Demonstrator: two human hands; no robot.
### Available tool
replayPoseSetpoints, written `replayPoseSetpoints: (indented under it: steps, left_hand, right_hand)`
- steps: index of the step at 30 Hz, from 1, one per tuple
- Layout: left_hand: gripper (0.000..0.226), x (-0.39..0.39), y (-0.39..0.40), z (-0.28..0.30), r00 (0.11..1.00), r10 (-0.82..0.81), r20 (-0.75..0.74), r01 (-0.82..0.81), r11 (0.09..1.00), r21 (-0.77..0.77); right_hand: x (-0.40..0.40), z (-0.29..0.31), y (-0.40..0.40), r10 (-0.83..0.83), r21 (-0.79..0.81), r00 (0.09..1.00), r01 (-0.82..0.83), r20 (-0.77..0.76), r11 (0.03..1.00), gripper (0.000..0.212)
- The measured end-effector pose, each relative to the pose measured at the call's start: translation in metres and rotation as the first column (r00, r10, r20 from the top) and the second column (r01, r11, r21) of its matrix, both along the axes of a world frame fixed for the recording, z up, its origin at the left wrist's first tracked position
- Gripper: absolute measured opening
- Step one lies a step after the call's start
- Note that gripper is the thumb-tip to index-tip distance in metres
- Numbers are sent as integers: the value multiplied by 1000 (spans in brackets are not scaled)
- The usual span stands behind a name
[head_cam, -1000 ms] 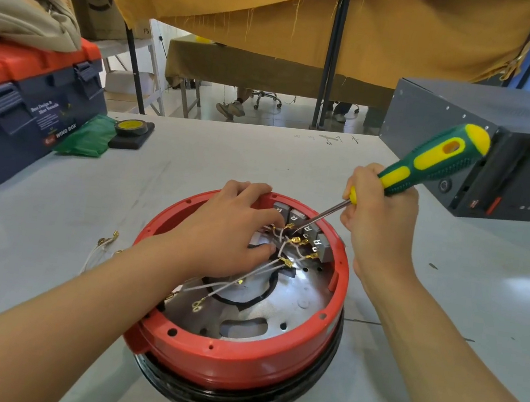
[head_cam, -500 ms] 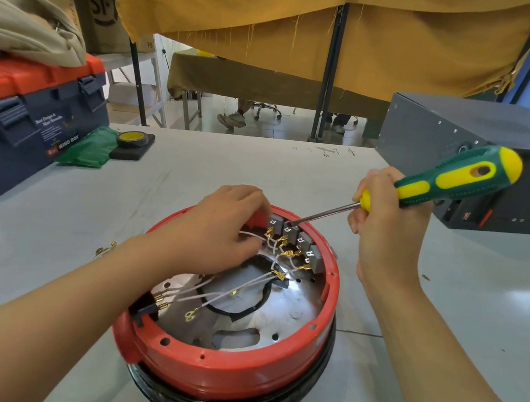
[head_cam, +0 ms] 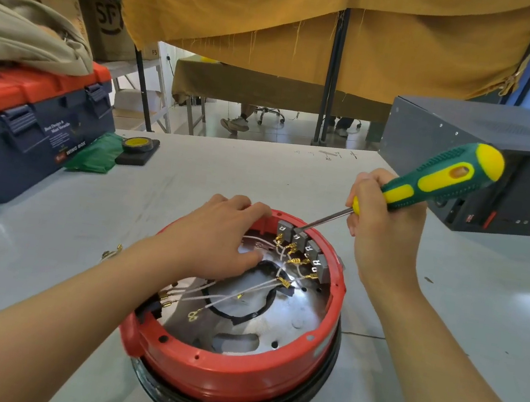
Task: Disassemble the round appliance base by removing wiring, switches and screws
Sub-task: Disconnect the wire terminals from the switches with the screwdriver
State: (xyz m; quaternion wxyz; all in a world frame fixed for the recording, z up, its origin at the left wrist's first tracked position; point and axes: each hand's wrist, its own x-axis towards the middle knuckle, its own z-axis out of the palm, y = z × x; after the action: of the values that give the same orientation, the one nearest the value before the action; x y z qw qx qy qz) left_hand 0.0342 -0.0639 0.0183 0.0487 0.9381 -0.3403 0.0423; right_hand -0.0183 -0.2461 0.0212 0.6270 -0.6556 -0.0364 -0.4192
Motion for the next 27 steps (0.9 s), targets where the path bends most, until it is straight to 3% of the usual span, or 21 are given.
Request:
replayPoseSetpoints:
  steps: [8,16,21,24,27]
  left_hand:
    - [37,0,-8,-1,998,-63,-24,61,997,-50]
    - [30,-4,-13,-8,999,-13,-48,7,993,-114]
    - [29,-4,-10,-9,996,-71,-60,59,981,-183]
    - [28,-3,-8,-8,992,-109,-69,94,977,-194]
    - [27,-2,-5,-7,987,-133,-94,110,971,-211]
  right_hand:
    - [-3,0,0,-41,-112,999,43,14,993,31]
    - [-5,-2,1,-45,-235,996,61,71,970,31]
    - [-7,-1,4,-57,-324,994,86,98,942,30]
    - [-6,-1,4,-63,-322,994,87,84,943,30]
    - [-3,-2,2,-41,-220,999,44,19,974,29]
